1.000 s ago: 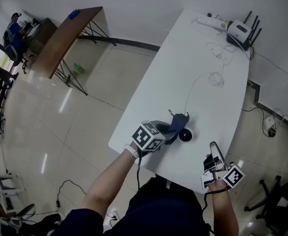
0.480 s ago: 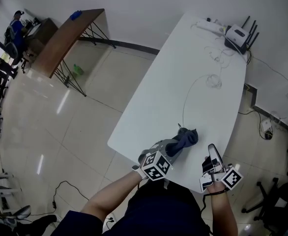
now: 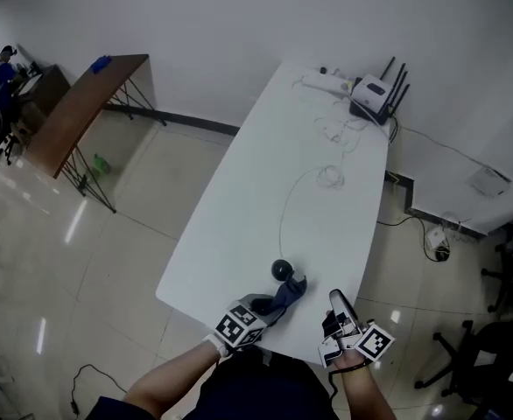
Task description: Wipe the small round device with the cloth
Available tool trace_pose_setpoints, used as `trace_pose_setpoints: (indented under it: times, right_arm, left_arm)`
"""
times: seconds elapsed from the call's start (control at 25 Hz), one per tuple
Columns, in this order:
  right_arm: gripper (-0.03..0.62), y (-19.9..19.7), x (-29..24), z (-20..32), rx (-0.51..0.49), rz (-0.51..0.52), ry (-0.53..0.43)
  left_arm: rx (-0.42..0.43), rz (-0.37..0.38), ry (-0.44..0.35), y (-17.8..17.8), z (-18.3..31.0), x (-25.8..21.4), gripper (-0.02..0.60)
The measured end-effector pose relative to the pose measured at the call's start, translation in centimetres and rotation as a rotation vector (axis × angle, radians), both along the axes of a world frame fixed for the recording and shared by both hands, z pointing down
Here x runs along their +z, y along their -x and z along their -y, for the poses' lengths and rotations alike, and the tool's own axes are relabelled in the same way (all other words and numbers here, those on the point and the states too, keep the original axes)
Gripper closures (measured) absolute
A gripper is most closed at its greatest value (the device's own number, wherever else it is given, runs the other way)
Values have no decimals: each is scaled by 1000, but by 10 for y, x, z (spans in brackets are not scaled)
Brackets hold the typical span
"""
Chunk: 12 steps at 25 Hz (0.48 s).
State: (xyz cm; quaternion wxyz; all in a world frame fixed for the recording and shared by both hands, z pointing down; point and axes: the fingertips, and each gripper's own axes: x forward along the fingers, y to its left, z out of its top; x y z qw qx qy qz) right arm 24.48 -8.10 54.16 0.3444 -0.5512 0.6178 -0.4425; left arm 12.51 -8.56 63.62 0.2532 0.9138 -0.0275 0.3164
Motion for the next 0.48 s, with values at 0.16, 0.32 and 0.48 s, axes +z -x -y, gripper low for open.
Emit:
trace_pose_setpoints:
  times: [0.16, 0.32, 0.48]
  right_arm:
    - [507, 4, 1, 2, 8, -1, 1]
    - [510, -9, 4, 0, 17, -34, 17]
    - [514, -20, 13, -5, 33, -48, 57]
  left_arm:
    - [-163, -53, 112, 37, 19, -12, 505]
    - [-357, -2, 33, 75, 66, -13, 505]
    - [-443, 94, -39, 84, 95, 0, 505]
